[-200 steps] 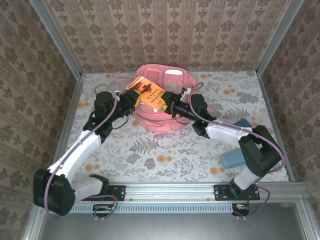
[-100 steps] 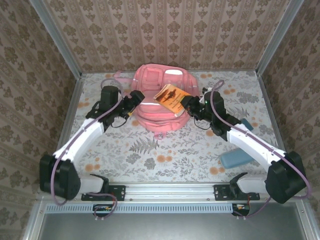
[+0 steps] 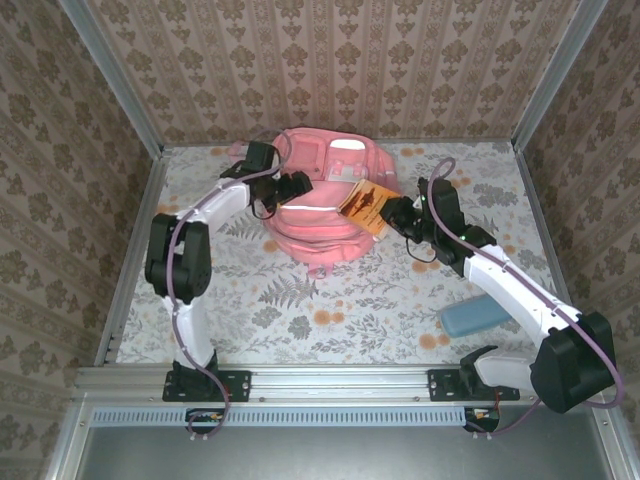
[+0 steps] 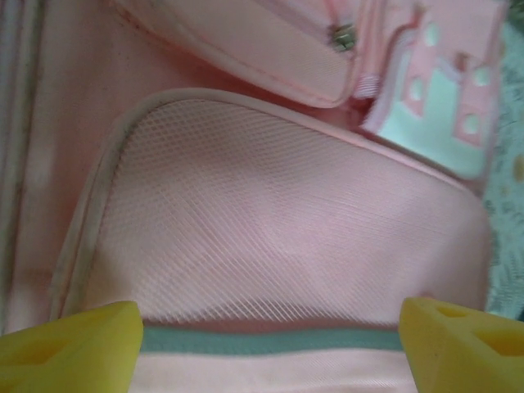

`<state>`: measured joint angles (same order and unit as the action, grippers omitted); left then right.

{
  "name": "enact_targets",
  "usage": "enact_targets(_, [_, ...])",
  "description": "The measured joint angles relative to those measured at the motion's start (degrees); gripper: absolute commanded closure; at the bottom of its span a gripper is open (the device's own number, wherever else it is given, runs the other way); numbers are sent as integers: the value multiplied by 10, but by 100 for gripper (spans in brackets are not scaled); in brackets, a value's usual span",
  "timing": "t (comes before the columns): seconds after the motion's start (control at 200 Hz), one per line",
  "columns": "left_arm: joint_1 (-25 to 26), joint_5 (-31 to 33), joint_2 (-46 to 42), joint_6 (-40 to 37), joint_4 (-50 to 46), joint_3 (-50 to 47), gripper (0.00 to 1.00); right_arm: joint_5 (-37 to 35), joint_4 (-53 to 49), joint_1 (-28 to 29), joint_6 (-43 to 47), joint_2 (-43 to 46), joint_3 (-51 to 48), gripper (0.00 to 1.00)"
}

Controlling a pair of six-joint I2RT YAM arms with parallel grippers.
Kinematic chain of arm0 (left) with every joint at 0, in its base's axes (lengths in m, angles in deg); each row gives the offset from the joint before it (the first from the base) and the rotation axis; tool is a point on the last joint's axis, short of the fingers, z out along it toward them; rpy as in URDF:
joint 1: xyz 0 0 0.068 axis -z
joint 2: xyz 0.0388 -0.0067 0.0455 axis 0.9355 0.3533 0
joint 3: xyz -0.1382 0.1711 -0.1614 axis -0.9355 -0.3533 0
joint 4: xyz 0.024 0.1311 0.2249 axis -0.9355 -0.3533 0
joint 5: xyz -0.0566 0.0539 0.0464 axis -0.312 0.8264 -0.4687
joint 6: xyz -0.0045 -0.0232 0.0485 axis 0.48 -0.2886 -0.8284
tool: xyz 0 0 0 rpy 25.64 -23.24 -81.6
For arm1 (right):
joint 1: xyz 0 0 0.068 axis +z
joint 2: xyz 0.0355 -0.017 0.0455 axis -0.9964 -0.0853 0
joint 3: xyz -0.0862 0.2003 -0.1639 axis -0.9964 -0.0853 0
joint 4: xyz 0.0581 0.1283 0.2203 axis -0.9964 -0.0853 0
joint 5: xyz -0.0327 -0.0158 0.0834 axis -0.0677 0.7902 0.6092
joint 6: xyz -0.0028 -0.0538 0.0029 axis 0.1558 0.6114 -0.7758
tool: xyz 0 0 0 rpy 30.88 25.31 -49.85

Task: Pack the student bag

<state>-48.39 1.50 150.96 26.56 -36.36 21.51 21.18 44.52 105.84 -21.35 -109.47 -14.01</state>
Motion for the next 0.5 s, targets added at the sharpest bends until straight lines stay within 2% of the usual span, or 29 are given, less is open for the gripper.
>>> enact_targets(0.17, [9,-1,23,-7,-5,-1,17,-7,-27,-6,14,4,0,84])
enact_targets(0.295, [23,-7,13,-4,26,-38,18,-22,-63,-10,29,28,-2,84])
enact_targets(0.5, [92,-31,-26,39,95,-118,19,-59,-133,-29,61,80,-2,84])
